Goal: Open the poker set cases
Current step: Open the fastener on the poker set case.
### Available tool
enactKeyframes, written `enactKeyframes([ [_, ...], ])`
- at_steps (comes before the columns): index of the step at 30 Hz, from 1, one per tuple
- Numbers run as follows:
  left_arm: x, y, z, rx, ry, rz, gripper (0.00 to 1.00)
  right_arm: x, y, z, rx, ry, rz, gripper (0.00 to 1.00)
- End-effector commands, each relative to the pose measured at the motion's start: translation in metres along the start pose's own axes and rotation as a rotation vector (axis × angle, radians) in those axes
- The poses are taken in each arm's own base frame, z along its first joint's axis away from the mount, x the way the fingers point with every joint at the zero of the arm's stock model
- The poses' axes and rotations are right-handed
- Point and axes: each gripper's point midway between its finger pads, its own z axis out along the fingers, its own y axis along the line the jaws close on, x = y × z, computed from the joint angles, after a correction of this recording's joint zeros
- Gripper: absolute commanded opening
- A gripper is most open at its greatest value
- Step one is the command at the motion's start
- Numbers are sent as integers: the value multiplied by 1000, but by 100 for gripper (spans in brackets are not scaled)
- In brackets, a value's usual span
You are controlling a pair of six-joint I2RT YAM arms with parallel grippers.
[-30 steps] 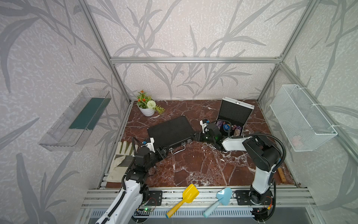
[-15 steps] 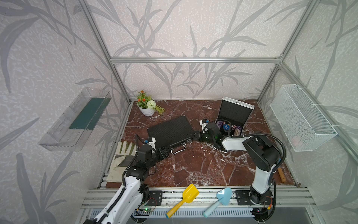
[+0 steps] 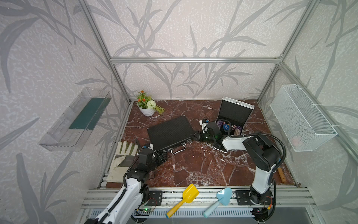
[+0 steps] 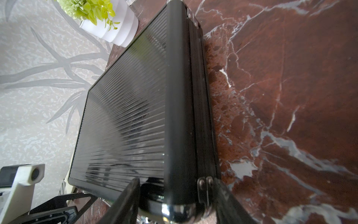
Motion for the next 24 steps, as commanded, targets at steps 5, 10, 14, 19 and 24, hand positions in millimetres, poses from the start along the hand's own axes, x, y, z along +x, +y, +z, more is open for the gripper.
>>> enactKeyframes([
  [5, -16, -31, 15, 129, -23, 33, 71, 78, -27, 5, 57, 273, 63, 59],
  [10, -17, -47, 26, 188, 28, 55, 67, 77, -28, 4, 57, 272, 69, 60],
  [14, -16, -51, 31, 212, 47, 49, 62, 76, -29, 2, 55, 267, 72, 60],
  [19, -18, -52, 29, 224, 26, 59, 57, 76, -29, 1, 49, 269, 78, 60],
  [24, -23, -64, 20, 272, 11, 74, 53, 77, -33, 3, 55, 271, 87, 60],
])
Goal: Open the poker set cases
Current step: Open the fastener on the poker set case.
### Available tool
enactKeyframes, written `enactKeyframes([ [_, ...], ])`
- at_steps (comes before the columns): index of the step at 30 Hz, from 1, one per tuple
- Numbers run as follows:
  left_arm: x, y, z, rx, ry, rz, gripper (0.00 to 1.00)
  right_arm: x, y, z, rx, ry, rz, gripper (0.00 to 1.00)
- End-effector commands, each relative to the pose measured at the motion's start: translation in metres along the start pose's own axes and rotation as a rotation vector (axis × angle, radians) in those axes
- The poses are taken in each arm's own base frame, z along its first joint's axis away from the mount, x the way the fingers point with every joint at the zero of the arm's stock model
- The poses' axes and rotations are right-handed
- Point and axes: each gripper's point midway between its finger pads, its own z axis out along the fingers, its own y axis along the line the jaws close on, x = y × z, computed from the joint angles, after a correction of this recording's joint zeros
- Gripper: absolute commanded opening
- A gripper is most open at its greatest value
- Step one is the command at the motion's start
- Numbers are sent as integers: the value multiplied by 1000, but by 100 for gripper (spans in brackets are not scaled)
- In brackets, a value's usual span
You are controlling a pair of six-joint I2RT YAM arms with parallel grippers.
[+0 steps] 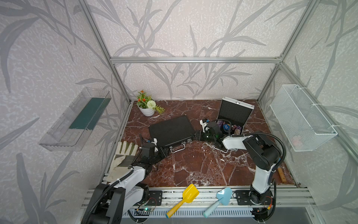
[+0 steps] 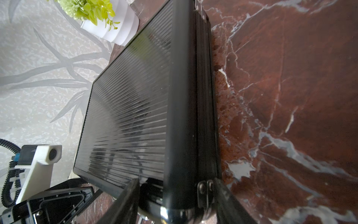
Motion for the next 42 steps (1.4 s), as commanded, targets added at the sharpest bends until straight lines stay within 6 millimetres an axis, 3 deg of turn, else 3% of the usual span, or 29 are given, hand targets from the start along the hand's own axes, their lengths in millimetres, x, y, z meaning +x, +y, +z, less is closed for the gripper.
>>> enactKeyframes([
  [1, -12, -41, -8, 170, -33, 74, 52, 79, -30, 3, 68, 259, 78, 60],
  [8, -23, -66, -26, 295, -116, 109, 47, 80, -31, 3, 67, 257, 85, 60],
  [23, -40, -98, -54, 457, -218, 124, 44, 83, -35, 5, 68, 263, 104, 60],
  [31, -55, -115, -85, 515, -314, 104, 45, 86, -37, 5, 71, 264, 109, 60],
  [35, -60, -118, -91, 523, -331, 97, 46, 78, -33, 4, 44, 242, 121, 64],
  [42, -61, -108, -82, 489, -326, 75, 46, 57, -17, -2, 6, 200, 116, 73],
])
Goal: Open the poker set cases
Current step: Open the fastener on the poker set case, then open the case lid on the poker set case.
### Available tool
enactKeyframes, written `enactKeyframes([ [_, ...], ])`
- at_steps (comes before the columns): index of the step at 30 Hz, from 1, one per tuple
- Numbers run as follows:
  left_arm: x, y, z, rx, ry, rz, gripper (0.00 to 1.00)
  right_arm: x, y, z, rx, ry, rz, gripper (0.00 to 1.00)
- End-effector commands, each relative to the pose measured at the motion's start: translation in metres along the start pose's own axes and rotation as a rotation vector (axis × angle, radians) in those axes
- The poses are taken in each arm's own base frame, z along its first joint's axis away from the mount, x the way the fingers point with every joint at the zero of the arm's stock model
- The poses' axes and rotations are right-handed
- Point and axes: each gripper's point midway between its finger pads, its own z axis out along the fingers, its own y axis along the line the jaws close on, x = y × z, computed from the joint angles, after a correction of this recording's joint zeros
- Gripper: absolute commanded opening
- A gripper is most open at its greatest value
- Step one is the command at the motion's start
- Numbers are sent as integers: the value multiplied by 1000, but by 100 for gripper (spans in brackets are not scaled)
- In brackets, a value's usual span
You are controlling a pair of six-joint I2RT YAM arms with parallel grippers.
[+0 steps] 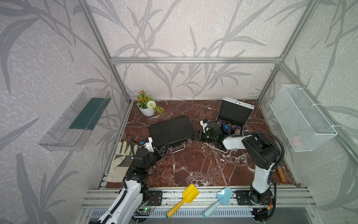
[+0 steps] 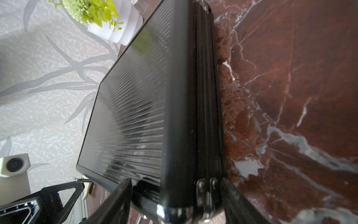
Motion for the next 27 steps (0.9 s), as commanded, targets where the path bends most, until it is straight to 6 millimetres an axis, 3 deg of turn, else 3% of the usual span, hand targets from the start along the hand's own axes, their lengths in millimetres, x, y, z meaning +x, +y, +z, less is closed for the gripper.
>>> enactKeyframes([
  [1, -39, -66, -11, 229, -125, 109, 46, 51, -20, -3, 51, 180, 70, 74],
  [6, -48, -69, -14, 215, -144, 109, 46, 38, -10, -4, -7, 153, 102, 78],
  [19, -75, -78, -15, 177, -201, 106, 46, 16, 12, -18, -50, 132, 86, 79],
  [27, -83, -79, -18, 171, -221, 103, 46, 4, 27, -15, -109, 141, 105, 78],
])
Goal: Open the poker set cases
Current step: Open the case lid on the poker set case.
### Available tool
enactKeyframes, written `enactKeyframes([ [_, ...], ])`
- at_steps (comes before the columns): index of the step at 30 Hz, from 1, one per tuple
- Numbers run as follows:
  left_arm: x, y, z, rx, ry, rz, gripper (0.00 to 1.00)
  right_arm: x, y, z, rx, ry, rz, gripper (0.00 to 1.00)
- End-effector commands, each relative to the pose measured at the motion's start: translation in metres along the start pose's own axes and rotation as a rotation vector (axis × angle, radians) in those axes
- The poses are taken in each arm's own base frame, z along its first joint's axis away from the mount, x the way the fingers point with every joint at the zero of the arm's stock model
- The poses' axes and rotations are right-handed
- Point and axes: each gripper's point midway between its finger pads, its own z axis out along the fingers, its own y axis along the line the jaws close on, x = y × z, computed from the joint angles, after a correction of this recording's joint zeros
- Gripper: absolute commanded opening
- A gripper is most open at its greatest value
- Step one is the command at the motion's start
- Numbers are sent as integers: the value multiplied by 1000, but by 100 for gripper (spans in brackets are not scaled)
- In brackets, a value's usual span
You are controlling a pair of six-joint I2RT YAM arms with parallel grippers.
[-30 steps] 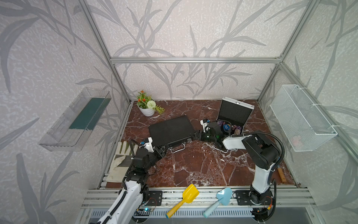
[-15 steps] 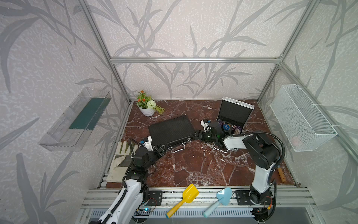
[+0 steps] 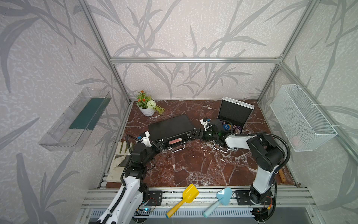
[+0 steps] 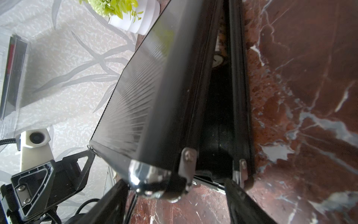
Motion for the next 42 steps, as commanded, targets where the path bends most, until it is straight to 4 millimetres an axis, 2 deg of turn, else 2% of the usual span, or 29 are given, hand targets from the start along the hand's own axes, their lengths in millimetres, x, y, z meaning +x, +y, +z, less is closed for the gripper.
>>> enactKeyframes([
  [1, -41, -50, -9, 138, -133, 97, 46, 5, 5, 3, -8, 48, 38, 79],
  [6, -45, -54, -8, 143, -125, 100, 46, -11, 24, 4, -56, 36, 41, 78],
  [11, -52, -58, -8, 147, -132, 108, 46, -27, 34, 9, -94, 25, 63, 77],
  [15, -59, -61, -9, 139, -137, 119, 46, -46, 45, 9, -137, -3, 72, 76],
  [19, -68, -64, -8, 134, -141, 122, 46, -65, 65, 13, -193, -23, 65, 76],
  [31, -110, -76, 3, 114, -159, 150, 47, -125, 114, 23, -355, -109, 43, 76],
  [37, -132, -80, 11, 101, -167, 172, 52, -149, 130, 27, -414, -147, 33, 80],
  [42, -148, -80, 22, 93, -165, 178, 59, -173, 132, 29, -445, -187, 25, 84],
])
